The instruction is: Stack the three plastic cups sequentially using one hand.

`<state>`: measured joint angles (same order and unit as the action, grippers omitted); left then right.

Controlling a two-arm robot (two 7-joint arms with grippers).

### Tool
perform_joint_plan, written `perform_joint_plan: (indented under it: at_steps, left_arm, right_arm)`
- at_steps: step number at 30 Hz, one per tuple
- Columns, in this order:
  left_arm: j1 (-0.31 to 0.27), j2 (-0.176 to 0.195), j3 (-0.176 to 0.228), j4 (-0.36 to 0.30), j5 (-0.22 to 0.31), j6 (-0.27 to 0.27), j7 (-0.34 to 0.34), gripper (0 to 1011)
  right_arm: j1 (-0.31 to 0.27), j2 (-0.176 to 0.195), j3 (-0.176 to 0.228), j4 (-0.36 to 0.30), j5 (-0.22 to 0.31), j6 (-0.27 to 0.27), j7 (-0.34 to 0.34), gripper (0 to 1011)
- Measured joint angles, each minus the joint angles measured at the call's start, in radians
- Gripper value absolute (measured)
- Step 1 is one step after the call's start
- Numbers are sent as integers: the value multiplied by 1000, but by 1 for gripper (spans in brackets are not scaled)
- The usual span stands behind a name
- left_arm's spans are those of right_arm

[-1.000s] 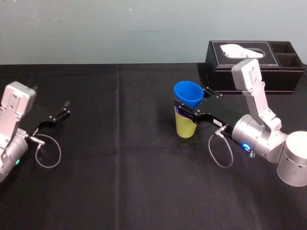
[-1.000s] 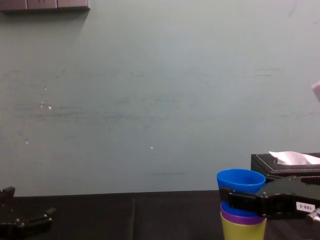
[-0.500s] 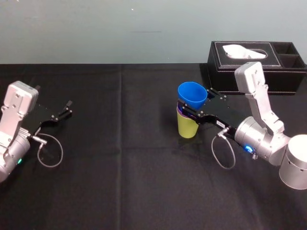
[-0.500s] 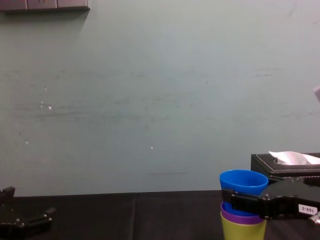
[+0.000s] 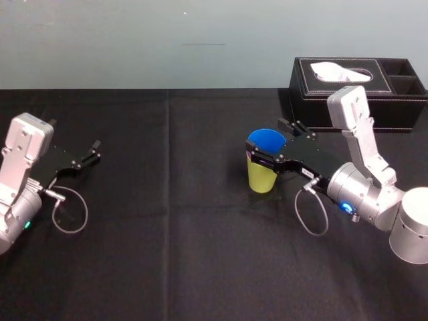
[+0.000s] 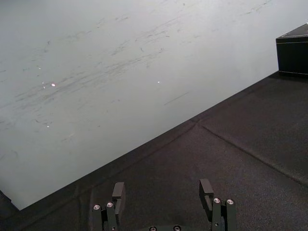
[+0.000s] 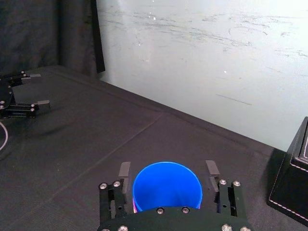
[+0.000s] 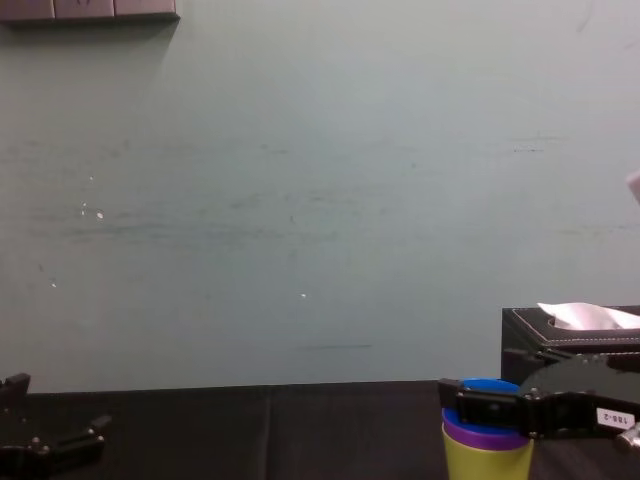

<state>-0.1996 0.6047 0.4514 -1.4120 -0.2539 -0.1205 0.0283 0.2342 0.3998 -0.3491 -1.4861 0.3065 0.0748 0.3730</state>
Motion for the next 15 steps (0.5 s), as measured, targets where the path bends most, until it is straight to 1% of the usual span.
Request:
perform_joint_plan:
  at_steps: [1, 2, 4, 15]
  left_arm:
    - [0, 0, 0, 0, 0, 0, 0, 1011]
    - [0, 0, 0, 0, 0, 0, 0, 1011]
    - [0, 0, 0, 0, 0, 0, 0, 1011]
    - [0, 0, 0, 0, 0, 0, 0, 1011]
  right_arm:
    - [0, 0, 0, 0, 0, 0, 0, 924]
    - [0, 0, 0, 0, 0, 0, 0, 977]
    - [0, 0, 0, 0, 0, 0, 0, 1003]
    - [-2, 0, 3, -3, 2, 0, 0, 1000]
